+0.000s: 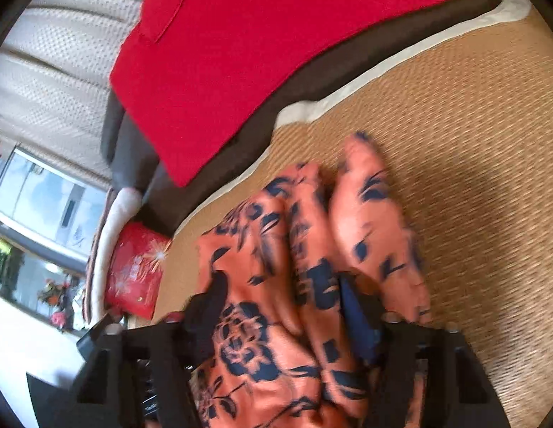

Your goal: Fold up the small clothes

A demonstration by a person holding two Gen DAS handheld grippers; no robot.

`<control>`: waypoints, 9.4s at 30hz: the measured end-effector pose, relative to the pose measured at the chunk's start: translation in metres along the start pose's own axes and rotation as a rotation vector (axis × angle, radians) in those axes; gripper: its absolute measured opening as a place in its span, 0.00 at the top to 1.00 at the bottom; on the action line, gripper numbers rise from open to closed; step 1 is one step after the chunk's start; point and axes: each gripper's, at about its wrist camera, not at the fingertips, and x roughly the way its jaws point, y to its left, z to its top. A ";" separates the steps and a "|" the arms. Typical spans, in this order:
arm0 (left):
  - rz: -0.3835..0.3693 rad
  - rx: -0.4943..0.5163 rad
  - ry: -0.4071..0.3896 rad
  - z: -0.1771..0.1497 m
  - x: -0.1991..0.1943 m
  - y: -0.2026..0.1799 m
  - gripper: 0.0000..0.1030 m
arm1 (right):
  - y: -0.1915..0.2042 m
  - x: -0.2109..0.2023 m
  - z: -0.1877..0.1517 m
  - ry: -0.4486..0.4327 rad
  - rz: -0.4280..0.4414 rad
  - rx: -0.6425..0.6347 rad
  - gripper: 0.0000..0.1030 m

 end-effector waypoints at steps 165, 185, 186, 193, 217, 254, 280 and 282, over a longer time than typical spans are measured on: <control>0.110 -0.173 0.016 0.026 0.013 0.002 0.44 | 0.062 0.018 -0.024 -0.127 -0.318 -0.282 0.53; 0.291 -0.025 -0.157 0.025 -0.040 -0.012 0.37 | 0.093 -0.015 -0.038 -0.215 -0.363 -0.330 0.50; 0.295 -0.025 -0.157 0.025 -0.040 -0.011 0.37 | 0.087 -0.005 -0.036 -0.168 -0.373 -0.305 0.50; 0.306 -0.039 -0.141 0.023 -0.038 -0.004 0.37 | 0.076 0.012 -0.037 -0.056 -0.365 -0.254 0.50; 0.380 -0.002 -0.052 0.018 -0.010 0.004 0.21 | 0.095 -0.006 -0.026 -0.156 -0.326 -0.305 0.49; 0.381 0.209 -0.024 -0.035 -0.038 -0.027 0.13 | 0.064 -0.019 -0.091 0.016 -0.197 -0.154 0.81; 0.419 -0.038 -0.044 -0.073 -0.074 -0.028 0.05 | 0.071 -0.036 -0.101 -0.091 -0.219 -0.163 0.77; 0.417 -0.052 -0.051 -0.075 -0.077 -0.027 0.05 | 0.065 -0.029 -0.102 -0.069 -0.219 -0.136 0.77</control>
